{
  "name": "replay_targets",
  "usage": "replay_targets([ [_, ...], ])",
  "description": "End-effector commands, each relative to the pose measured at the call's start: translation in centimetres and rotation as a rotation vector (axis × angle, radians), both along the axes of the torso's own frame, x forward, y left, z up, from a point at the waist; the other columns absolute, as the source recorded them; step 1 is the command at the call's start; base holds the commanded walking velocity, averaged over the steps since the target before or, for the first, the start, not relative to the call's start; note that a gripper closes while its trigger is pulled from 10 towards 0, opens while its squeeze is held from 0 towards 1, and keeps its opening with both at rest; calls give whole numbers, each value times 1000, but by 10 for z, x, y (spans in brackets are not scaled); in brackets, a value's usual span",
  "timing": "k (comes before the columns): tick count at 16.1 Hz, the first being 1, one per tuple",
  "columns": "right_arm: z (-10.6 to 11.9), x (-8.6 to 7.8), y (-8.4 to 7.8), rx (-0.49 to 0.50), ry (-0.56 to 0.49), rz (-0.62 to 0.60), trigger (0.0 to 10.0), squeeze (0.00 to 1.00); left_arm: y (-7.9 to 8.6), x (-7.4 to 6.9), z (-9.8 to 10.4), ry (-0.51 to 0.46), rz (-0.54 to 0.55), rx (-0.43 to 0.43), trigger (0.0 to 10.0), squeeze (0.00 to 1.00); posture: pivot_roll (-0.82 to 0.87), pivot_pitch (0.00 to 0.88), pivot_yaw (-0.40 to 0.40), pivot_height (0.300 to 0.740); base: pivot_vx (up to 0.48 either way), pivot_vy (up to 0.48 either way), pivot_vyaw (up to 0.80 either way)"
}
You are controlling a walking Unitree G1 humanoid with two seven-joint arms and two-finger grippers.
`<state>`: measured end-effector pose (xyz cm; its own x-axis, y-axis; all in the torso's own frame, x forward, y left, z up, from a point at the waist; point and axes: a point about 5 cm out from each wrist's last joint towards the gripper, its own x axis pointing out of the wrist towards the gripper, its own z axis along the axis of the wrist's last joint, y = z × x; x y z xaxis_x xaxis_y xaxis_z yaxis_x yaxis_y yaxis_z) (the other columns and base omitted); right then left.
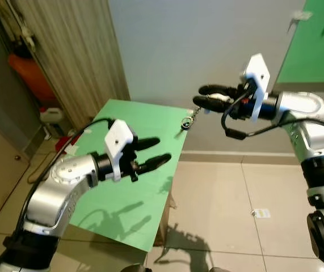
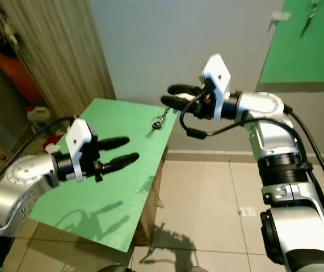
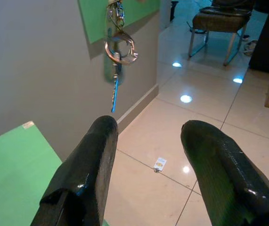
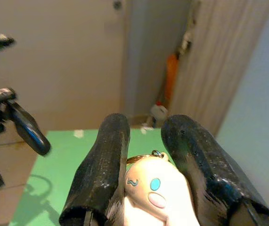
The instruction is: Hang keys on a hook
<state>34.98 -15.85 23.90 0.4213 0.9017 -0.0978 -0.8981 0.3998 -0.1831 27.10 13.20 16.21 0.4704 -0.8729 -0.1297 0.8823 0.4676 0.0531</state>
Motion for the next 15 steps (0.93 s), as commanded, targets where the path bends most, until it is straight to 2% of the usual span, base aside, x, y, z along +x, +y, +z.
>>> replay_targets([
  [1,24,-3,9,11,-55,68,0,0,2,3,10,-45,-13,-1,10000,0,-109,16,126,740,0,0,0],
  [6,49,-8,17,34,-49,168,0,0,-1,10,19,-64,-40,-2,10000,0,-115,18,120,740,0,0,0],
  [10,42,-16,23,3,10,258,0,0,-4,12,24,-58,-75,-12,10000,0,-118,24,115,740,0,0,0],
  [15,35,-21,29,-2,41,291,0,0,-3,12,25,-63,-76,8,10000,0,-110,31,122,740,0,0,0],
])
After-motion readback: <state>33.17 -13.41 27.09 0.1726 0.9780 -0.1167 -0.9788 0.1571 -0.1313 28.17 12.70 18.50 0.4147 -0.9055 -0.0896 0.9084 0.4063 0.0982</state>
